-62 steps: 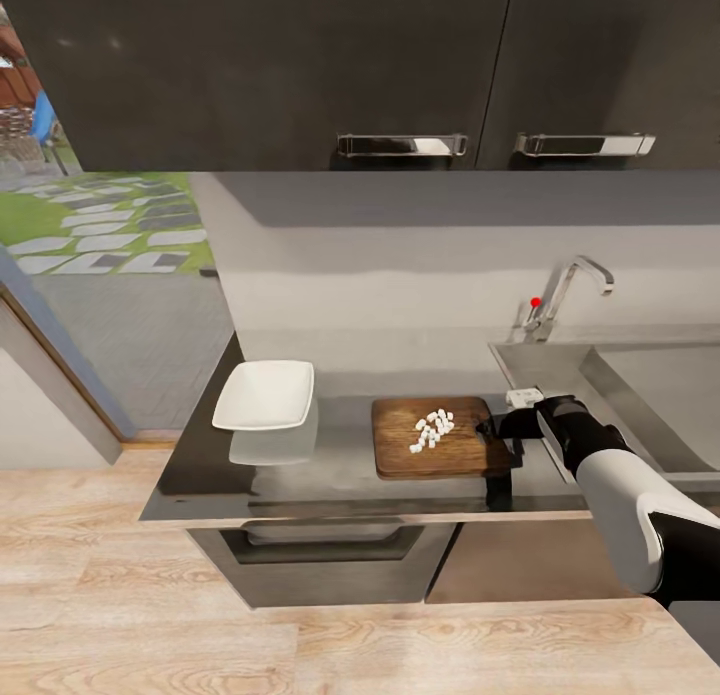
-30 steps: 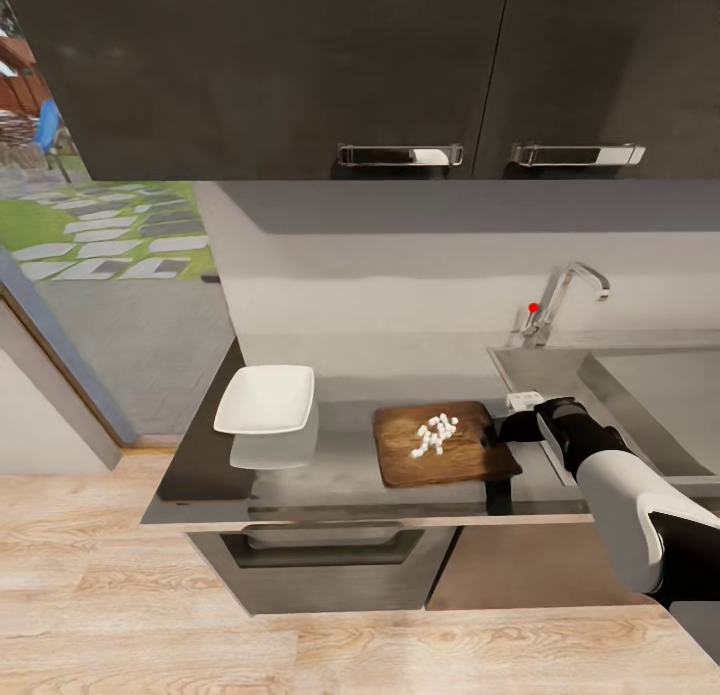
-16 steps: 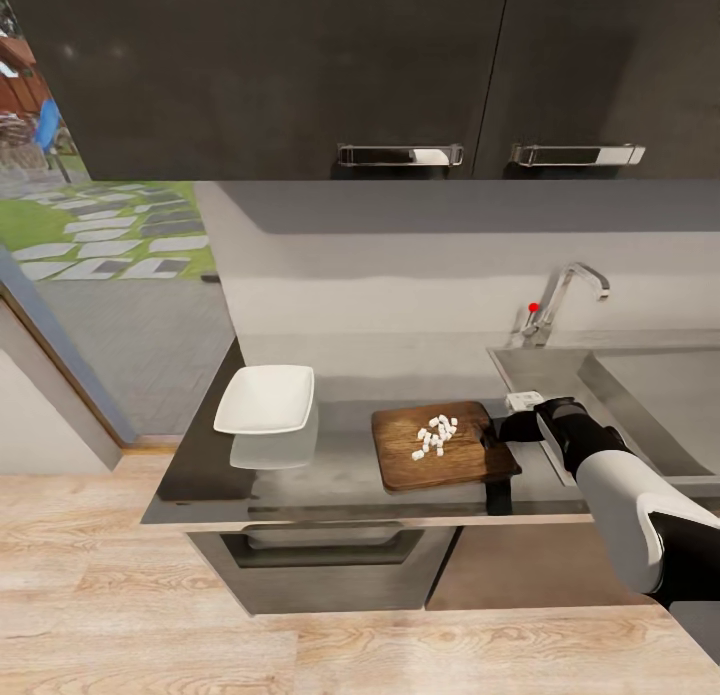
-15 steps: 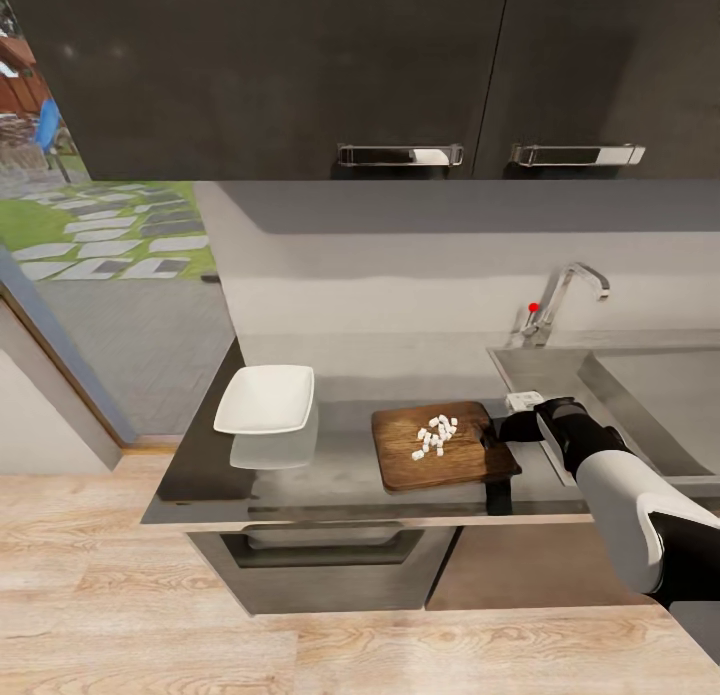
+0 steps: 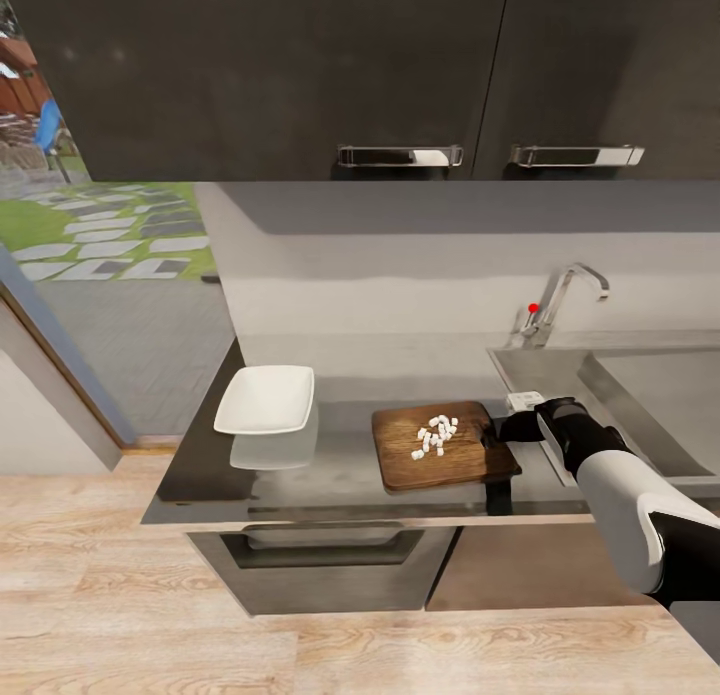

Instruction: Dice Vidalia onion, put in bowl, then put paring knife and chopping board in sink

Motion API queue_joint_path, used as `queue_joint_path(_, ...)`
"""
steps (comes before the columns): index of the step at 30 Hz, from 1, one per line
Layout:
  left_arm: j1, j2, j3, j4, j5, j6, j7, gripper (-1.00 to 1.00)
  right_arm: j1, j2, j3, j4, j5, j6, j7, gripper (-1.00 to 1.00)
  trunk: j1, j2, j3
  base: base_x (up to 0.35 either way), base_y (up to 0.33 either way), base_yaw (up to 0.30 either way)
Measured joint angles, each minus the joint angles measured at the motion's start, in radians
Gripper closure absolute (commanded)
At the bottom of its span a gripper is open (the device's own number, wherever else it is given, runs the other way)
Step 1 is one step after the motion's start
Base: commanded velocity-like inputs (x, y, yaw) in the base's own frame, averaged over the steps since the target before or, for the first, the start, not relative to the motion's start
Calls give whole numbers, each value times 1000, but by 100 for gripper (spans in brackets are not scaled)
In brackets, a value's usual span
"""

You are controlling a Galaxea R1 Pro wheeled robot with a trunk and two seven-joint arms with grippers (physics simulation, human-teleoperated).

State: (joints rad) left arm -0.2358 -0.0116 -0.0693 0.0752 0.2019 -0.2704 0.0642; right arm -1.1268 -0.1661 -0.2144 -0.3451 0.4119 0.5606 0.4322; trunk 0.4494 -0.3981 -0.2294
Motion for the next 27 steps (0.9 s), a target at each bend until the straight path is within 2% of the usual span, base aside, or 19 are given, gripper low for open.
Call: queue_joint_path(27,0,0,0,0,0,0,0,-100,0,0,0,0,1,0,0,100,0,0,42,0,7,0)
